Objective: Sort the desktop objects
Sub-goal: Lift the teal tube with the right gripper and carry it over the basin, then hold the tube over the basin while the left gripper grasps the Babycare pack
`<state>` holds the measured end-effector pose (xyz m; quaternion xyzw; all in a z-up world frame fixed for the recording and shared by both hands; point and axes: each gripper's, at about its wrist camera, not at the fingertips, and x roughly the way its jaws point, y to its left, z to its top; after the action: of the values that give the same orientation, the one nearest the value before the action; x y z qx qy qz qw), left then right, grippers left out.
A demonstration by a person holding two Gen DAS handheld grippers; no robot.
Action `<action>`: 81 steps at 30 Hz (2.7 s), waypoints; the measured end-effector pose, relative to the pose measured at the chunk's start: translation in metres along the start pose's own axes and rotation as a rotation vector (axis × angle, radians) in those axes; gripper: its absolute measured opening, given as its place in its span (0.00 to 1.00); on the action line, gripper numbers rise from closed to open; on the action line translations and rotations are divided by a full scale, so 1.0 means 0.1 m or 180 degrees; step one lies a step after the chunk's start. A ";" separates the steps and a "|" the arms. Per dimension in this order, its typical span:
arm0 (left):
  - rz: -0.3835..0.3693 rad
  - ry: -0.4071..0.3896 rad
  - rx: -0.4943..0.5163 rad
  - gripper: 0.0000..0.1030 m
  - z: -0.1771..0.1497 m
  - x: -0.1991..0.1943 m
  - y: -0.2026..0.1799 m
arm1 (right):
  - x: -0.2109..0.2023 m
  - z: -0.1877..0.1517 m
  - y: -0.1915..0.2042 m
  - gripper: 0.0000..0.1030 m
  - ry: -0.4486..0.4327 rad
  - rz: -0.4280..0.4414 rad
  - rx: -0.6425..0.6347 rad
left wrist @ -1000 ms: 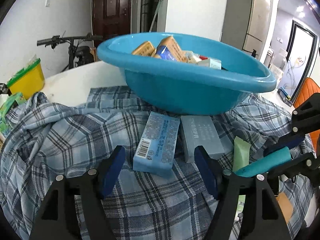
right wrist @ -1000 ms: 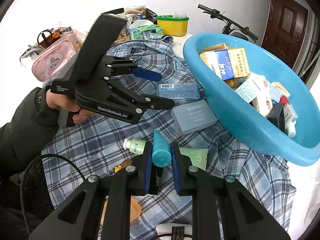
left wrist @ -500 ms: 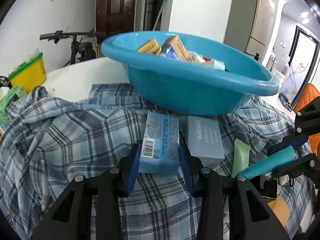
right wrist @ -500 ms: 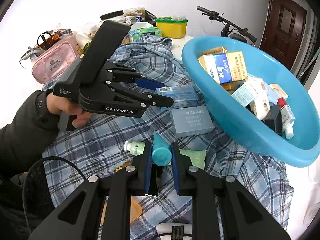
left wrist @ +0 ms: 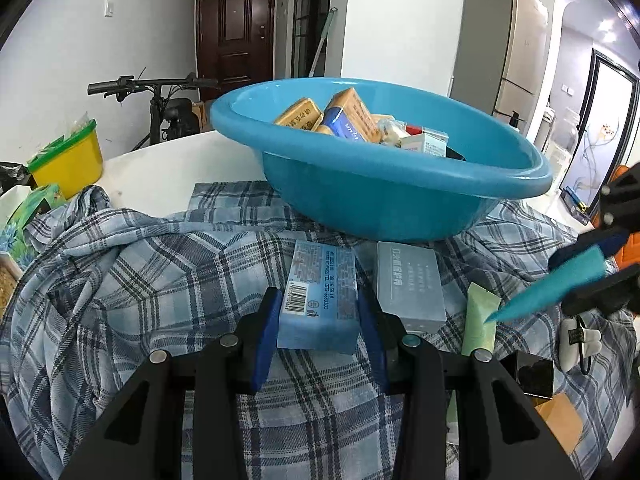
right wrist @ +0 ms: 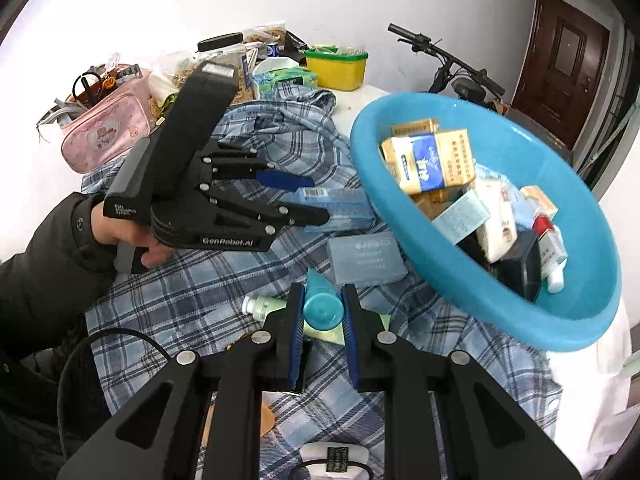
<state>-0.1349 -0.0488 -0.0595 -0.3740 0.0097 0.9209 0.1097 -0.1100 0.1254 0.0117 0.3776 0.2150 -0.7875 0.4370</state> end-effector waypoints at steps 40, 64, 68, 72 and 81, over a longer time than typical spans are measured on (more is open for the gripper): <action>0.0108 -0.0157 -0.0126 0.40 0.00 -0.12 0.08 | -0.29 1.08 -1.44 0.17 -0.1035 -0.1214 0.0767; 0.0160 -0.0501 -0.0361 0.15 0.13 -1.13 -0.02 | -0.31 1.05 -1.47 0.17 -0.1000 -0.1043 0.0737; 0.0119 -0.0565 -0.0378 0.14 0.35 -1.22 -0.08 | -0.31 1.03 -1.49 0.17 -0.0985 -0.1023 0.0739; 0.0192 -0.0511 -0.0254 0.14 0.53 -1.13 -0.17 | -0.31 1.03 -1.50 0.17 -0.0968 -0.0984 0.0737; 0.0190 0.0044 0.0274 0.66 -0.01 -0.56 -0.39 | -0.29 1.06 -1.46 0.17 -0.0970 -0.0918 0.0709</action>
<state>-0.0873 -0.0218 -0.0192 -0.3749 0.0612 0.9198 0.0980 -0.2672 0.1463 0.1021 0.2656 0.1101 -0.9086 0.3030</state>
